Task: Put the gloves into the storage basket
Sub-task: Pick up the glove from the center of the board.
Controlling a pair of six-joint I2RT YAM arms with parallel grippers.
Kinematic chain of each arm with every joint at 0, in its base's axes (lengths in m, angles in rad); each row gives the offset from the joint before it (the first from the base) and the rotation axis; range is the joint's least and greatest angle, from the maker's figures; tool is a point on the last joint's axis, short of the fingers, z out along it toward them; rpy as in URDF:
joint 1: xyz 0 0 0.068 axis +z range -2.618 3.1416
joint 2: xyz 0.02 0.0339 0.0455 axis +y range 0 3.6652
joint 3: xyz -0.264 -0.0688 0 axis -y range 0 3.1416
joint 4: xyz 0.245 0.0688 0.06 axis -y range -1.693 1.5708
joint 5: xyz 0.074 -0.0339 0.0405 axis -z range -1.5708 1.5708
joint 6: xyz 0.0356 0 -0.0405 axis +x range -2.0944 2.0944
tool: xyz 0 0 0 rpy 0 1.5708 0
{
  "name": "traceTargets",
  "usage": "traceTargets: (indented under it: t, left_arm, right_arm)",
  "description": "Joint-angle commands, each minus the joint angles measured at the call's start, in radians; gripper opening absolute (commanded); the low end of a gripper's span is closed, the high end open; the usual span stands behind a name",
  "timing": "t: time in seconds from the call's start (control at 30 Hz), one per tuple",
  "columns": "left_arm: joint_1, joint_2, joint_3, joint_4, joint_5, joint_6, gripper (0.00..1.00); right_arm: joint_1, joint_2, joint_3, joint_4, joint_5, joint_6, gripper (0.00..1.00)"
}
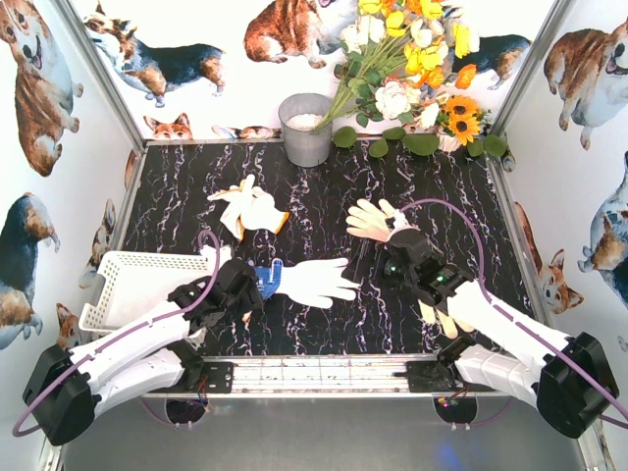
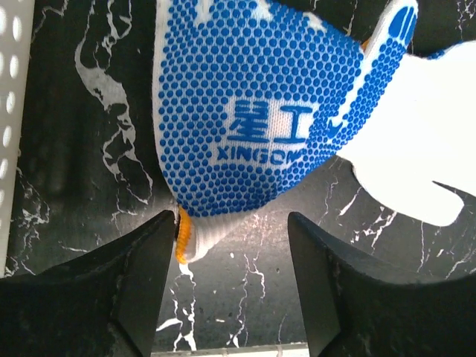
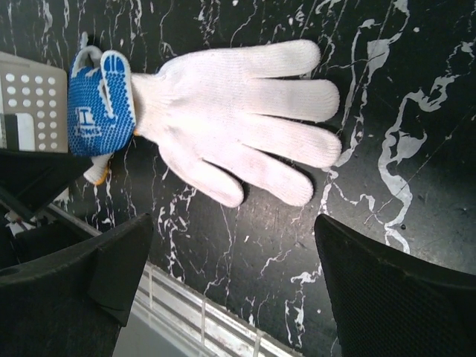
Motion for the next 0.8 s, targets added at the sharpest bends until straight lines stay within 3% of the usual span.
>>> traceTargets:
  t: [0.0,0.13,0.33,0.47,0.67,0.77]
  left_arm:
    - [-0.003,0.023,0.012,0.065,-0.071,0.085,0.55]
    - [0.005,0.073,-0.029,0.169,-0.079,0.134,0.53]
    - [0.009,0.062,-0.014,0.217,-0.061,0.138,0.21]
    - [0.01,-0.051,0.02,0.213,-0.001,0.148,0.1]
    - [0.01,-0.022,0.233,0.05,0.165,0.243,0.02]
    - [0.01,0.03,0.393,-0.018,0.259,0.304,0.01]
  right_arm:
    - [0.016,-0.016,0.122,-0.085,-0.033,-0.096,0.93]
    - [0.02,-0.052,0.134,-0.122,-0.054,-0.131,0.94]
    - [0.02,-0.089,0.12,-0.123,-0.09,-0.084,0.94]
    - [0.02,-0.114,0.128,-0.143,-0.102,-0.037,0.95]
    - [0.042,-0.07,0.118,-0.134,-0.162,0.038,0.92]
    - [0.092,-0.018,0.12,-0.13,-0.13,0.074,0.79]
